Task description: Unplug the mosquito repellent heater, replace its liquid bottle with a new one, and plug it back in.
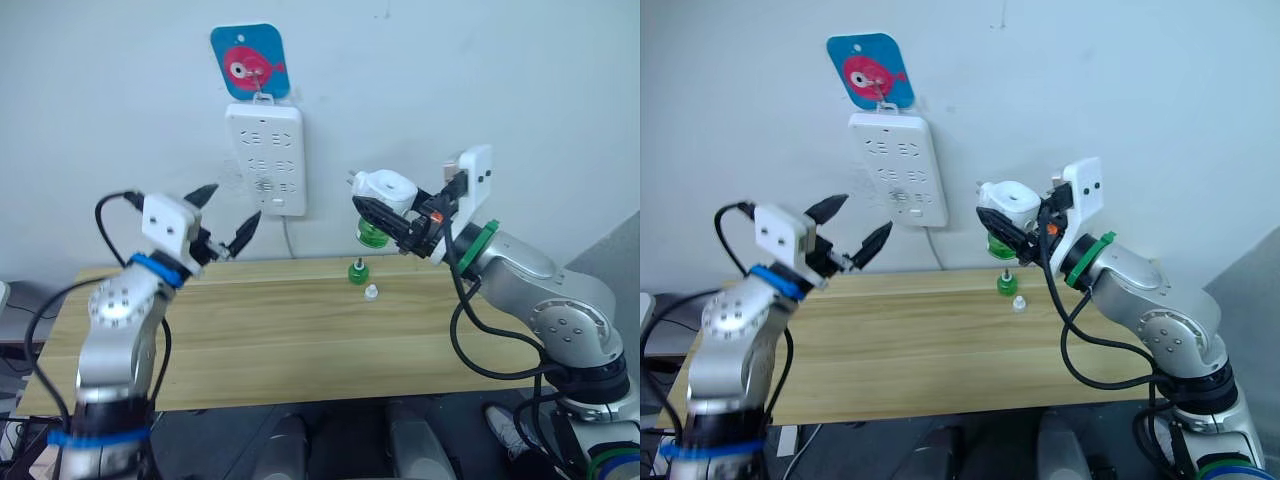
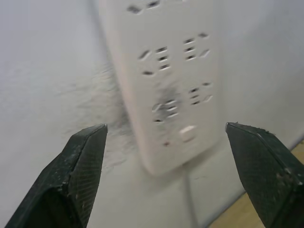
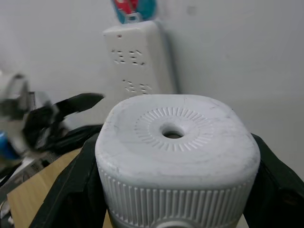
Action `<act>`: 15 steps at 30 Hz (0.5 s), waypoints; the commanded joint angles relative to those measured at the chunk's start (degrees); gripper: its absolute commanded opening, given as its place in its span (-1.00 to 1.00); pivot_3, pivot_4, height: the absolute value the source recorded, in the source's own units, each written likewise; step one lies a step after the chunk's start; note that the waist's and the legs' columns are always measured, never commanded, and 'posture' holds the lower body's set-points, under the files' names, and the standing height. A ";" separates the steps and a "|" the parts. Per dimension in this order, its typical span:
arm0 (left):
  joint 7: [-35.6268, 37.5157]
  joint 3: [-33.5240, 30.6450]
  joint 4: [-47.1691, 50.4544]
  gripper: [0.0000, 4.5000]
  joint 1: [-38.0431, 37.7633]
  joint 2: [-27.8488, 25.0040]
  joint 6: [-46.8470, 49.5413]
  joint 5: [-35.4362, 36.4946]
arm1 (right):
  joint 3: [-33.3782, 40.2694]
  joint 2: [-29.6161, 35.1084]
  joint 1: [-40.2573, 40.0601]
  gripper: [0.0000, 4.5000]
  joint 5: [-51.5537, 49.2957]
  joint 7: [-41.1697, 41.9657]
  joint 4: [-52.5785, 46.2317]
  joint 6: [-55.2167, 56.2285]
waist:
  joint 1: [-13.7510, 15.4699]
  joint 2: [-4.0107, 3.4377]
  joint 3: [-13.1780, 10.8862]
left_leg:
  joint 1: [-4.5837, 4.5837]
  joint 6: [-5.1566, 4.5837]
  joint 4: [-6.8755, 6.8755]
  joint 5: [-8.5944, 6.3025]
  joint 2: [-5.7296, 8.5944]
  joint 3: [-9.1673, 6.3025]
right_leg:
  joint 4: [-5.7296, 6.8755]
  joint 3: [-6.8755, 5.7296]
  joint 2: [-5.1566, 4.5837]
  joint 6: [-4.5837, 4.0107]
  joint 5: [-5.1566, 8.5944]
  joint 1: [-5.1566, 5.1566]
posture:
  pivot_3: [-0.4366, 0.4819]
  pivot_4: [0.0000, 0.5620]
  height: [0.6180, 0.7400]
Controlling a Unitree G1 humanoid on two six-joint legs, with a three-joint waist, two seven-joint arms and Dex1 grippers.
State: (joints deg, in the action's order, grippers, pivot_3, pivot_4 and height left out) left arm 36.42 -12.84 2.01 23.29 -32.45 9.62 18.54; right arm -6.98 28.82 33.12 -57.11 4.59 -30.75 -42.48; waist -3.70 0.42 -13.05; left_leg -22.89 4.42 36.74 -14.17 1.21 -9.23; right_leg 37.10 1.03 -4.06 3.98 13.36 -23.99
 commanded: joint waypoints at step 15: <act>18.02 5.77 -18.02 0.86 14.59 -3.32 2.50 1.14 | 2.95 -2.01 0.39 0.36 3.12 2.54 -4.54 -3.98 | -0.10 0.09 -0.06 | -0.01 0.00 -0.06 -0.01 -0.03 0.00 | 0.06 0.00 -0.01 -0.02 -0.02 -0.09 | -0.17 -0.23 1.00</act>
State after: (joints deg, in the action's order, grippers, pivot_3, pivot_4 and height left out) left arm 52.66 -7.29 -15.01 35.87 -34.82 12.16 19.23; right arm -5.61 27.29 32.95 -53.99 6.34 -32.54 -46.81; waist -3.80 0.51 -13.10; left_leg -22.91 4.42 36.69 -14.18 1.19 -9.24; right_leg 37.19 1.02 -4.07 3.97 13.34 -24.09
